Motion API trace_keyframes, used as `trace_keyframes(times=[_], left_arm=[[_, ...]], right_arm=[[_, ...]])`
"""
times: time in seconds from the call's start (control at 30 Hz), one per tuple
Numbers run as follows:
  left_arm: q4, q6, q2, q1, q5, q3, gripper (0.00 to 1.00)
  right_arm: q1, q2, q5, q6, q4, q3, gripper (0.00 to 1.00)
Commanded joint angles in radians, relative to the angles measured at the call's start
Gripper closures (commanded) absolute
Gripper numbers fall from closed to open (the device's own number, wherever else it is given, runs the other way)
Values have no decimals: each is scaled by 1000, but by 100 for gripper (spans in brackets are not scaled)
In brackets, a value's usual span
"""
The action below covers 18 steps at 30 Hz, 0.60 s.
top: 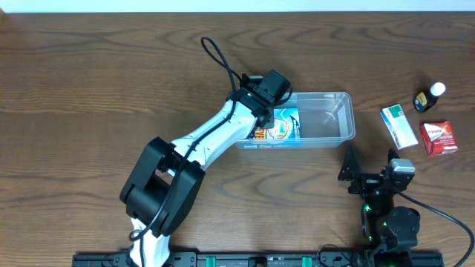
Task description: Pack container
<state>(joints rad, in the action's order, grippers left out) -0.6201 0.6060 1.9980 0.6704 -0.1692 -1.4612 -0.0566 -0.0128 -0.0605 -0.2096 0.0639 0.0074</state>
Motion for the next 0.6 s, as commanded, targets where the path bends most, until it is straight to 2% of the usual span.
trace_keyframes(times=[0.0,0.33,0.5,0.57], left_arm=[[1,20,13,-4,-27,-16,26],[1,16,-6,-4,-27,-16,25],[-2,10,-101,-4,-27,-16,25],[-2,-27,-159,-5,-27,-16,24]], right_arm=[[4,4,-11,-13,4,-2,1],[4,4,-11,-14,4,-2,1],[4,4,-11,-14,4,-2,1],[4,4,-11,-14,4,-2,1]])
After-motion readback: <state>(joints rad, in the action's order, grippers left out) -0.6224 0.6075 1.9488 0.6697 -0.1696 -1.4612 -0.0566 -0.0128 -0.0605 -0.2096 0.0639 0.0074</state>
